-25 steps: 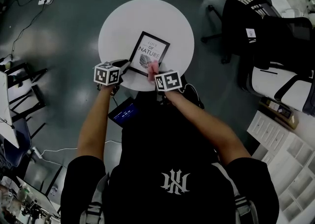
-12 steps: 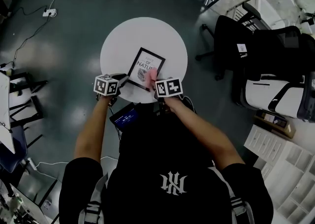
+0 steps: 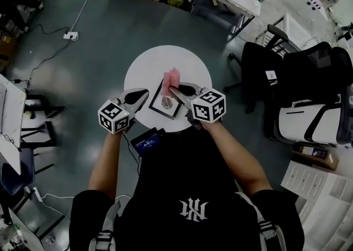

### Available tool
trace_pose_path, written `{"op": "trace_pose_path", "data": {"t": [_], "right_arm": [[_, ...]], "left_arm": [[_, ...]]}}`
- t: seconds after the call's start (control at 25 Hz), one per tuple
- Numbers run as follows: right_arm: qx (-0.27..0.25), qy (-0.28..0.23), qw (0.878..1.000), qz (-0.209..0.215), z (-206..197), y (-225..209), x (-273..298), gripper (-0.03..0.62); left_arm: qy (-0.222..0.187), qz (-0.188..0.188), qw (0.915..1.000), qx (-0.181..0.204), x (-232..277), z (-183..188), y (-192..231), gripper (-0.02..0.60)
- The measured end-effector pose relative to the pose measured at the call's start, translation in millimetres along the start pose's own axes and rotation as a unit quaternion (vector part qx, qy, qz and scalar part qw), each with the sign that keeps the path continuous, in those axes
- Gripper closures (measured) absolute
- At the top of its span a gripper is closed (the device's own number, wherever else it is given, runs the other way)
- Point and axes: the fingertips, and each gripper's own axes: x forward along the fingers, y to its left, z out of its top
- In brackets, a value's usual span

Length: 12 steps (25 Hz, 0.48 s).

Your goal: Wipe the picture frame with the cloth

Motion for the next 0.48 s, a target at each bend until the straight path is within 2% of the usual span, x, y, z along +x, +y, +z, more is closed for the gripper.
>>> {"op": "trace_pose_path", "data": {"t": [0.16,0.28,0.4,0.48], "right_arm": [[-0.029,-0.083,0.995,0.039,65,35,-43,0.569],[-0.051,-0.13,0.988,0.072,92,66,-78,0.569],[-0.08,-0.161,0.975,0.13,99,108,-120,0.569],[-0.095,-0.177,0.966,0.165,96,137,-151,0.569]], "left_arm": [[-0.083,0.009,0.9956,0.042,-30,81,-44,0.578],[-0.136,0.024,0.9886,0.058,-60,125,-78,0.578],[-0.171,0.037,0.9823,0.068,-89,148,-117,0.578],[-0.176,0.043,0.9811,0.068,-104,147,-144,0.58]]}}
